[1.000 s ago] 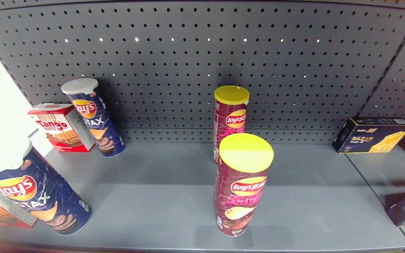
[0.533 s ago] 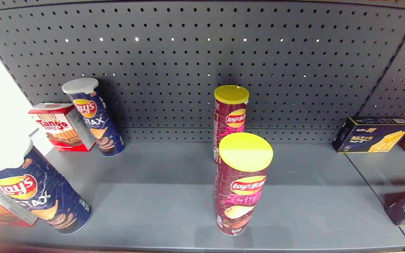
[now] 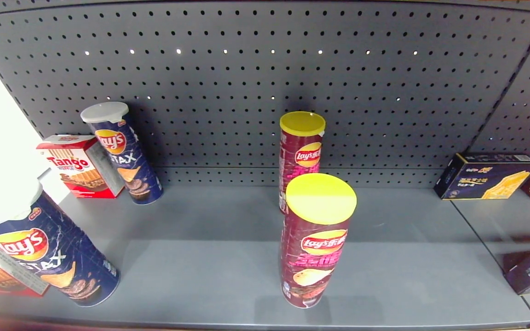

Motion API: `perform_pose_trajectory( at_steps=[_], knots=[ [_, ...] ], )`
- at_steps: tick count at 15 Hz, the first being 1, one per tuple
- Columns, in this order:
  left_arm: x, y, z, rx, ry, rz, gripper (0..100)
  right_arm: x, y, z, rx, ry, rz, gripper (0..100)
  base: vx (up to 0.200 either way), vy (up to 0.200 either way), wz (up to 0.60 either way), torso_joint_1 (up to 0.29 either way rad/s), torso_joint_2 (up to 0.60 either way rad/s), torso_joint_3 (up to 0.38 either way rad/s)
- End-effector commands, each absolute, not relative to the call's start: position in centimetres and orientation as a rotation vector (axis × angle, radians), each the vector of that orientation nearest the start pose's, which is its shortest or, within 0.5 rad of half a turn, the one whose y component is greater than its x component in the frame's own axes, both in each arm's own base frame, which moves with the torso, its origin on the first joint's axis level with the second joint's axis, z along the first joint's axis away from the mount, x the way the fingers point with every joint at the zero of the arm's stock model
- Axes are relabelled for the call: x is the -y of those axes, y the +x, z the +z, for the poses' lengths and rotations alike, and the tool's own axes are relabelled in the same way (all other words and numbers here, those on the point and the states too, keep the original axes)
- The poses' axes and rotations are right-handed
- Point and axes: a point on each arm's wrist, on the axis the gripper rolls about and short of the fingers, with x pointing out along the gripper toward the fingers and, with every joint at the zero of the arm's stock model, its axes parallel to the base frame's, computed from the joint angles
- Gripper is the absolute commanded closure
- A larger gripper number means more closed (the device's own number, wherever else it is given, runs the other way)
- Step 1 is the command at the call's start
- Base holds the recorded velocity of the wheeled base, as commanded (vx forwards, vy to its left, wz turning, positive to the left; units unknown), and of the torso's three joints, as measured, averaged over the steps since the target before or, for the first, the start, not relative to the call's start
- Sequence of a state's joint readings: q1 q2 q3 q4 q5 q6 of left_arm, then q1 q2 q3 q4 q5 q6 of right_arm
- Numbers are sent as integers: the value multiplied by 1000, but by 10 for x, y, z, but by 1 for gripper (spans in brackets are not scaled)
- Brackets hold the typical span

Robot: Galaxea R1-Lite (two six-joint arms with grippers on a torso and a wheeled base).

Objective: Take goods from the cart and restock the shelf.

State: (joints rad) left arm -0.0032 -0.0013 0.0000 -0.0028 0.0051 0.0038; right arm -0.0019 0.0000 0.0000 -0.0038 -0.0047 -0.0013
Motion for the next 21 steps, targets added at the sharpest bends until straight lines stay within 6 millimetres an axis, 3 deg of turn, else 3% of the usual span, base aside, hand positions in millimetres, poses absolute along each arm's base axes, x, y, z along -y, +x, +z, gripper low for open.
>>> perform_pose_trajectory(
  at_steps=[1, 6, 19, 21],
  knots=[
    [0, -23, 76, 3, 3, 3, 0, 0, -23, 76, 5, -2, -6, 0, 0, 0, 0, 0, 0, 0],
    [0, -23, 76, 3, 3, 2, 0, 0, -23, 76, 5, -2, -8, 0, 0, -80, 0, 1, 1, 0],
    [0, -23, 76, 3, 3, 3, 0, 0, -23, 76, 5, -2, -6, 0, -15, 0, 0, 1, 0, 0],
    [0, -23, 76, 3, 3, 3, 0, 0, -23, 76, 5, -2, -6, 0, 0, -200, 0, 5, 0, 0]
  ],
)
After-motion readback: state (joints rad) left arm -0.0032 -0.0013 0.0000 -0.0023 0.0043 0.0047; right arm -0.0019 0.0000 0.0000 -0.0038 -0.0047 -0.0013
